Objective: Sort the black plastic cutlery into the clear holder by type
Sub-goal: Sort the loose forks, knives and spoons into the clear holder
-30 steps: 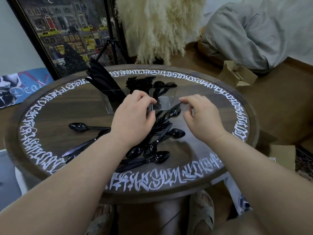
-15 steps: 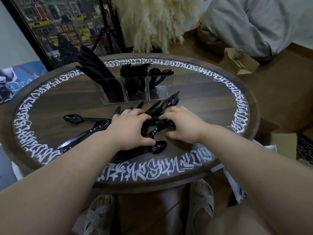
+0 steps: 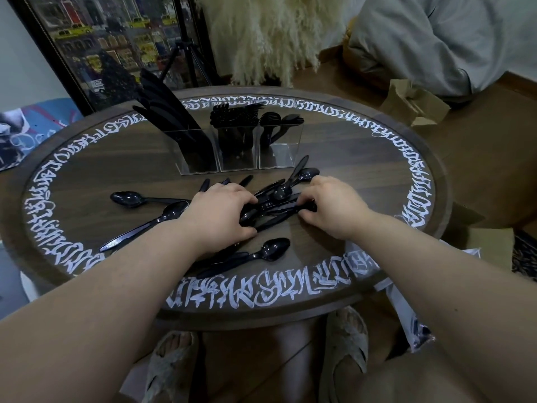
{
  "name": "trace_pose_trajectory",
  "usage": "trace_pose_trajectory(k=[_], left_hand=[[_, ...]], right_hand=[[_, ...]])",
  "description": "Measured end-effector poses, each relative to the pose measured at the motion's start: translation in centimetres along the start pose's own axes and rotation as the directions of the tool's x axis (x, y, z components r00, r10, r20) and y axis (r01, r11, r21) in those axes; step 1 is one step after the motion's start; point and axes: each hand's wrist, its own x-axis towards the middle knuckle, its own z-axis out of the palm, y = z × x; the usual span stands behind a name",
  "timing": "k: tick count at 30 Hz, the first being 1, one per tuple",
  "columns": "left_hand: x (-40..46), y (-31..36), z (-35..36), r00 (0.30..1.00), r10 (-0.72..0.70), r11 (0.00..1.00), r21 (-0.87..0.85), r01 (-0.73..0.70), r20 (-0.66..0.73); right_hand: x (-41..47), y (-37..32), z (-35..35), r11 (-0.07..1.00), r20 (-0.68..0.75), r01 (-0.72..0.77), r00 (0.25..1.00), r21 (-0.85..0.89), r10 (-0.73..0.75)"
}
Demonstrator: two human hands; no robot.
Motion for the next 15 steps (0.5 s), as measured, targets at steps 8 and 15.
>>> trace_pose_trajectory(k=[8,15], left_hand=[[0.18,0.11,-0.11,0.998,-0.007,1.000,-0.018,0.006,-0.056],[0.11,0.34,-0.36,0.992,-0.051,0.997,-0.071,0.042,-0.118]], right_hand=[[-0.28,0.11,-0.27,0.999,-0.043,0.026,0.999,0.045,-0.024],[-0.28,0.05,-0.26,0.988,-0.042,0.016,0.999,0.156,-0.009]])
